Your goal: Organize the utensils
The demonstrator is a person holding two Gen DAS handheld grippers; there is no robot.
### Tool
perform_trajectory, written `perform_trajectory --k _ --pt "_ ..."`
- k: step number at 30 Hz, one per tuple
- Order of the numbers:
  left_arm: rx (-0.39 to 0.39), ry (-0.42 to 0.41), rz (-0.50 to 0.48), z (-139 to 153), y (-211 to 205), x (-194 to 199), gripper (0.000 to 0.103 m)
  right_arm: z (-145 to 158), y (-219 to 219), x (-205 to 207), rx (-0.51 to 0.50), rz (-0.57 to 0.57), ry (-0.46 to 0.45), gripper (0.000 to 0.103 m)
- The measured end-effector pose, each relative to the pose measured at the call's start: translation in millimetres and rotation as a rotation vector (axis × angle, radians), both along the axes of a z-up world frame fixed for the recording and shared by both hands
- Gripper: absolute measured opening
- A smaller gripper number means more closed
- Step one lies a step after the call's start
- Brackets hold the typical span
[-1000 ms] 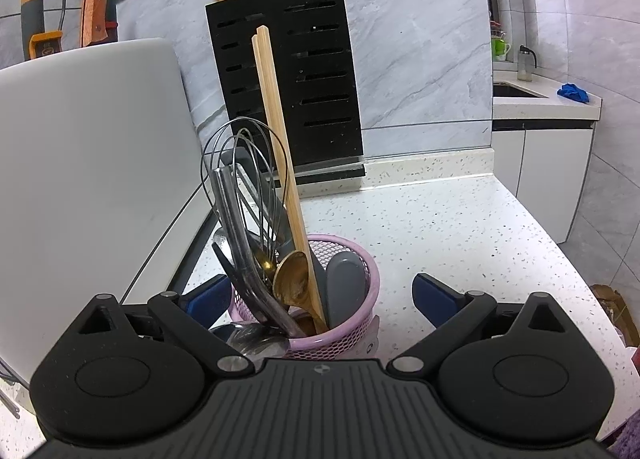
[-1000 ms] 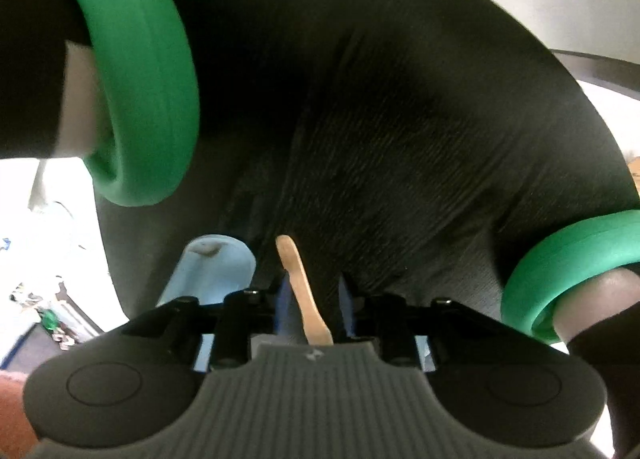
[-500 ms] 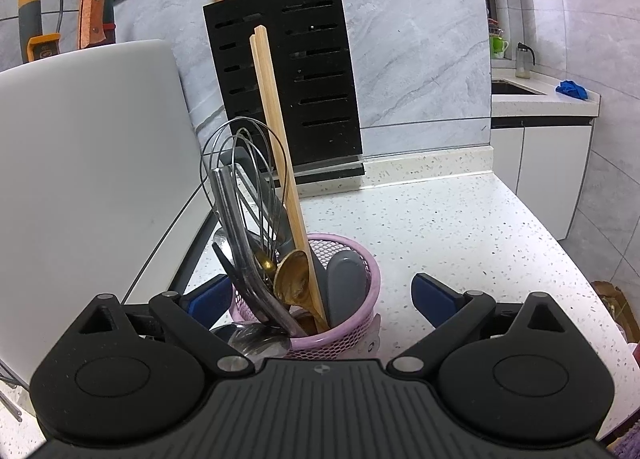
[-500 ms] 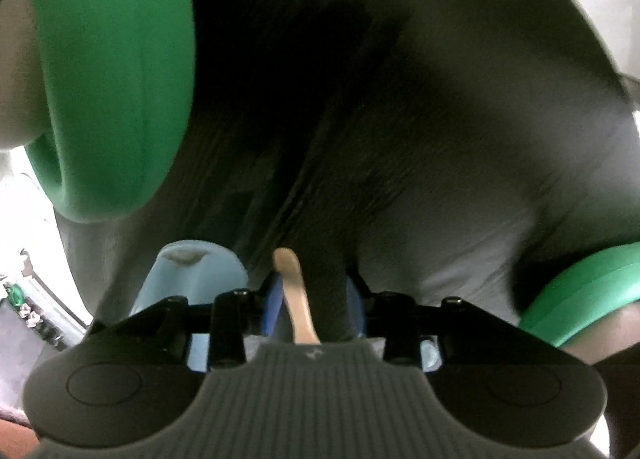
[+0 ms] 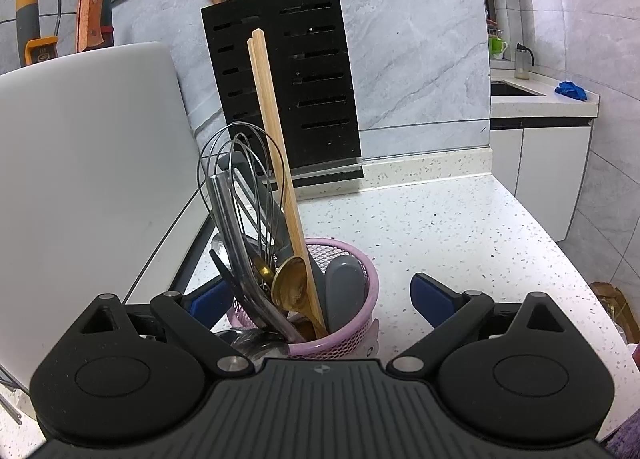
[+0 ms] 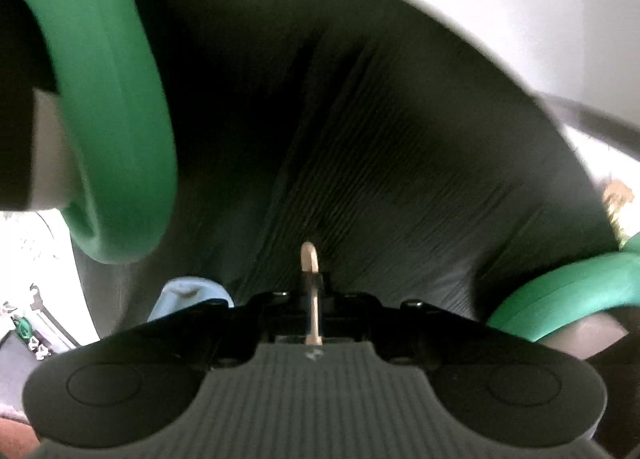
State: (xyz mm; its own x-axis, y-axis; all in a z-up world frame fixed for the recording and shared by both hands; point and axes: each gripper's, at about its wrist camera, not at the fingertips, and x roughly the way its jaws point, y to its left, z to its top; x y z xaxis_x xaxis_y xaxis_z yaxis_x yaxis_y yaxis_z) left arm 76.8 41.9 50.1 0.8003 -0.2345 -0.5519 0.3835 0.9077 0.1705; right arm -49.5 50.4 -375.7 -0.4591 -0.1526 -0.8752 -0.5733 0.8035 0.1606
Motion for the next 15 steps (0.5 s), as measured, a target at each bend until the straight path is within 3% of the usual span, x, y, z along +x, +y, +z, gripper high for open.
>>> perform_trajectory --k 7,15 --pt "0.001 0.003 -0.005 0 0 0 0.103 26 -8 30 0.072 -0.004 -0.081 0.000" --pt "-0.002 0.004 -0.007 -1 0 1 0.103 84 -16 42 0.224 0.042 -0.149 0.000"
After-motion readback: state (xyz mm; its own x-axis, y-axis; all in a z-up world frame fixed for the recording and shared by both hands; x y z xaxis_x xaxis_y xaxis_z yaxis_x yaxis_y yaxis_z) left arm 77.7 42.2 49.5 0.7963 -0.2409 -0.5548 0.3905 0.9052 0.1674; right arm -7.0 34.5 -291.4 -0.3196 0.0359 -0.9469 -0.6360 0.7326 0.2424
